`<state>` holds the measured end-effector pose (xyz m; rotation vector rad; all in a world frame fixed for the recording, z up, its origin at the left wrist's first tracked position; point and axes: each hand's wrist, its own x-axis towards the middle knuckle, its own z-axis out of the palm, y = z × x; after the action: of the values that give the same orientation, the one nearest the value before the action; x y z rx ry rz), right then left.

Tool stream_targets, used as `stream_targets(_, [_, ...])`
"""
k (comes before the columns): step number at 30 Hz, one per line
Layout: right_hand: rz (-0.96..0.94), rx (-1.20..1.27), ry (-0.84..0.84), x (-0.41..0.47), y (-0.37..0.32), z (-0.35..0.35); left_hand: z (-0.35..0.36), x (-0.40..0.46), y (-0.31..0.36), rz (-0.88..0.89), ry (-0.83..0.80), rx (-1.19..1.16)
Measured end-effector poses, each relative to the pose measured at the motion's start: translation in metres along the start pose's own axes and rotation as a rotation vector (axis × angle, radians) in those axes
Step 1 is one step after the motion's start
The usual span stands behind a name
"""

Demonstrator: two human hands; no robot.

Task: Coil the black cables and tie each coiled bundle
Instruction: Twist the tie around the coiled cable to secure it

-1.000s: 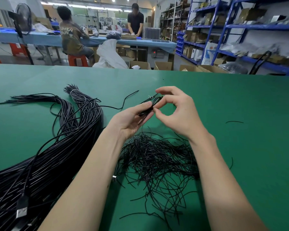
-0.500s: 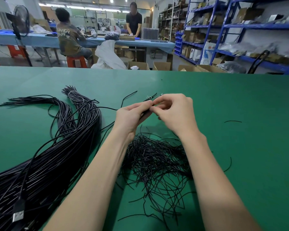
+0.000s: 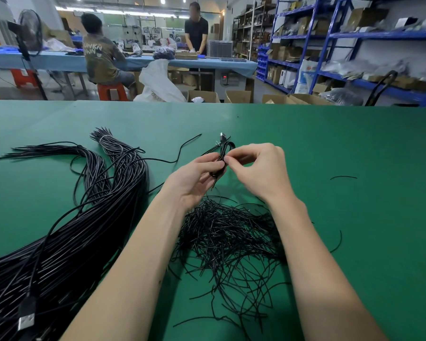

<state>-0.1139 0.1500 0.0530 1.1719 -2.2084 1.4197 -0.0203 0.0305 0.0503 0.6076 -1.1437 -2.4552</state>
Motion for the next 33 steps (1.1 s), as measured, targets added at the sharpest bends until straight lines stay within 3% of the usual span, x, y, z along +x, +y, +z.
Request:
stream_targets(8, [-0.048,-0.043,-0.069,-0.003,0.009,0.006,-0.004,0.003,-0.003,0.049,0.020,0.173])
stream_targets(13, [-0.204,-0.018,-0.033,-0.006,0.013,0.002,-0.005,-0.001,0.004,-0.008,-0.096,0.212])
stream_targets(18, [-0.223,-0.019,-0.052,-0.010,0.015,0.005,-0.015,-0.002,0.005,-0.004,-0.134,0.352])
stream_targets(23, [-0.003,0.112,0.010,-0.017,0.013,0.011,-0.015,-0.003,0.004,0.244,-0.046,0.727])
stream_targets(29, [0.282,0.242,-0.029,-0.009,0.006,0.009,-0.012,0.000,-0.002,0.414,-0.023,0.734])
stream_targets(33, [0.507,0.499,-0.071,-0.004,0.002,0.008,-0.009,0.000,-0.006,0.554,-0.012,0.818])
